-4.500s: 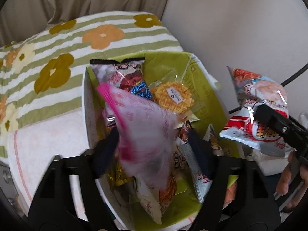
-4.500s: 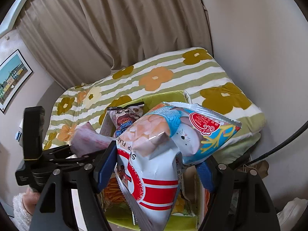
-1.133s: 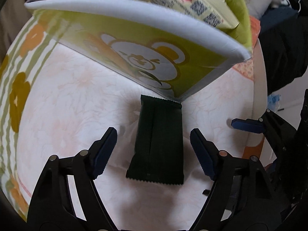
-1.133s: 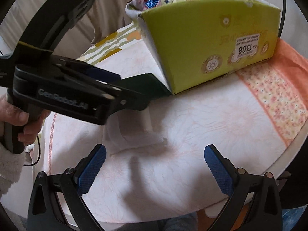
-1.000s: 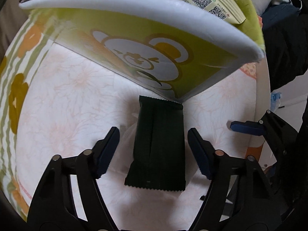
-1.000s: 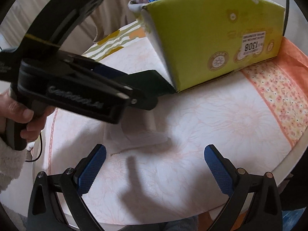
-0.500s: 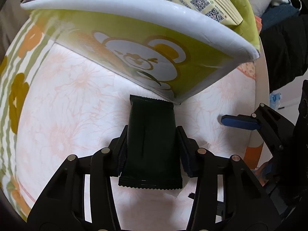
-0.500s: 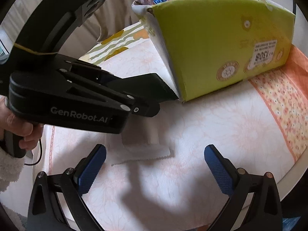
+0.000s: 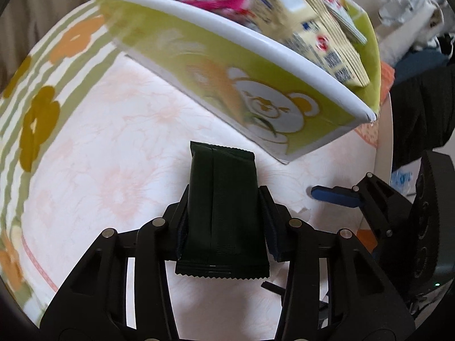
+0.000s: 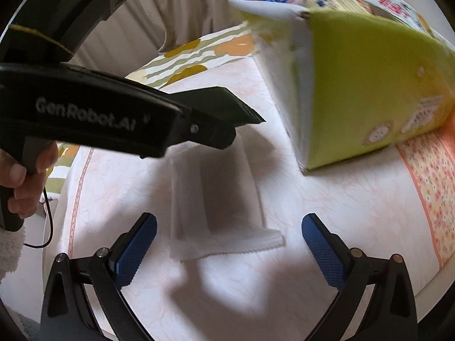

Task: Organize snacks
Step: 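Grasp translucent white pouch with right tool while left tool lifts the green packet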

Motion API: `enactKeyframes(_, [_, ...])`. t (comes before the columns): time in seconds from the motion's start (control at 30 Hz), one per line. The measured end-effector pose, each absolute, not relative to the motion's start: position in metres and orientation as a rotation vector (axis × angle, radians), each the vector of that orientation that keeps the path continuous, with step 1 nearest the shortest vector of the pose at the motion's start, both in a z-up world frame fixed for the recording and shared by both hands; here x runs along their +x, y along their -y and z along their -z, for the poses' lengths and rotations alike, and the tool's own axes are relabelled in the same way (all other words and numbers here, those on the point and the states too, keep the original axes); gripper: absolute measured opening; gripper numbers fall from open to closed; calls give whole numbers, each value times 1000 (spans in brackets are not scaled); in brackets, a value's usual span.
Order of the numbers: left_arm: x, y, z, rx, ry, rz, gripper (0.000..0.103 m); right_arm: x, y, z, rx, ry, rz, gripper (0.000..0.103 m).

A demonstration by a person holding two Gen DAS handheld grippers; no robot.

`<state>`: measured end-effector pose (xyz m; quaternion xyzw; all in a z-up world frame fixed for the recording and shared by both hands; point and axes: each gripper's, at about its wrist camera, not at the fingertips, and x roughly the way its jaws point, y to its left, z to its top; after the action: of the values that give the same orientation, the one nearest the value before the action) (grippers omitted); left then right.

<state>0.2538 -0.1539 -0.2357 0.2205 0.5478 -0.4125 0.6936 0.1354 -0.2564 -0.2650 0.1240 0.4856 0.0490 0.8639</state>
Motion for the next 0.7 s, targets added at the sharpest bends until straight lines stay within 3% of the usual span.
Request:
enactKeyframes(0.43, [270,86,237,305,-1257,778,39,156,221,276,68,-1035,-134,100])
enactKeyframes(0.7, [271,51,237,215,-1256,720,39,158,211,275,-59,-1045,-108,61])
